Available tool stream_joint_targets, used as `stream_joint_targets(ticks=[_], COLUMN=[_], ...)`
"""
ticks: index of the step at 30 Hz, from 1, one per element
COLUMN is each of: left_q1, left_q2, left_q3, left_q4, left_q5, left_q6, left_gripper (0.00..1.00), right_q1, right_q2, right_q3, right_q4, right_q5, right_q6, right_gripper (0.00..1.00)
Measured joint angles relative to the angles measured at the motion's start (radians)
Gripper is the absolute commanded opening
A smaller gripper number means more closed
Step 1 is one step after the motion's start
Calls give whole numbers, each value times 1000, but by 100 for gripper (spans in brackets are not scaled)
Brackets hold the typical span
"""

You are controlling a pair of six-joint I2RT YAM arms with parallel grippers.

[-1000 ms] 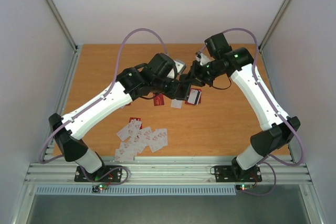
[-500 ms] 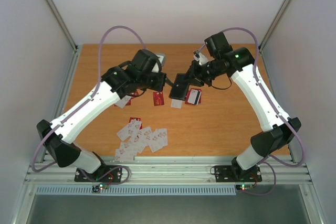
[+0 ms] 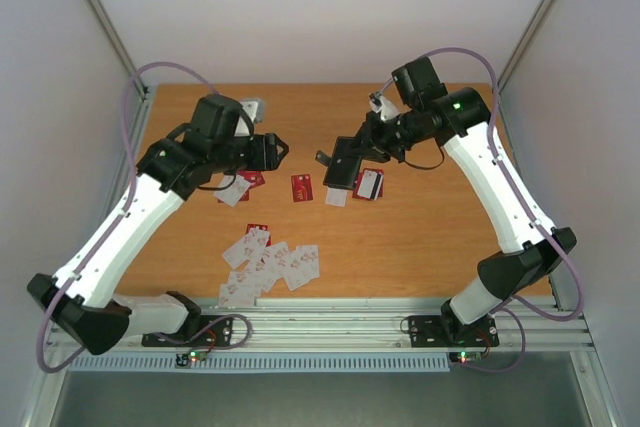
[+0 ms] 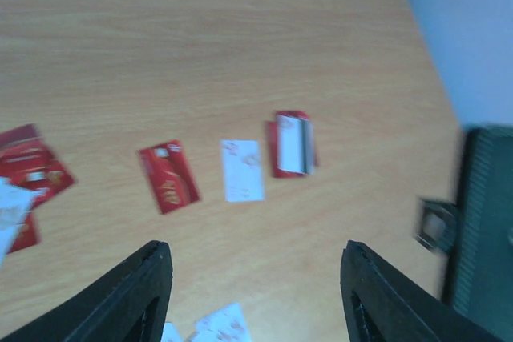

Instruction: Put the credit cards into the card holder

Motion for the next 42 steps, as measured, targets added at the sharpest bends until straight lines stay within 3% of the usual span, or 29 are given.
stream_joint_targets(ticks=[7,12,15,24,35,42], left_q1=[3,5,5,34,87,149], left_q2=[-85,-115,-113,-128,-197,-225], left_q3=[-71,-168,-175,-241,-324,-435], left_q4=[120,256,317,536,650,844], left_q5=[348,470,518,558,547,599], left_q6=[34,-9,-47,-203,-340,-513], left_gripper=[82,84,80,50,42,43], right_q1=[0,0,0,0,-10,-11], right_q2=[2,0,-10,-76,-121,-137], right_q3=[15,1,-40,-138,-215,-241], right_q4=[13,96,169,365,580,691], right_q5=[-40,-152,-220,-368,-461,-502], right_q6=[-23,-26,-14,60,188,256], right_gripper=[1,1,1,1,1,1])
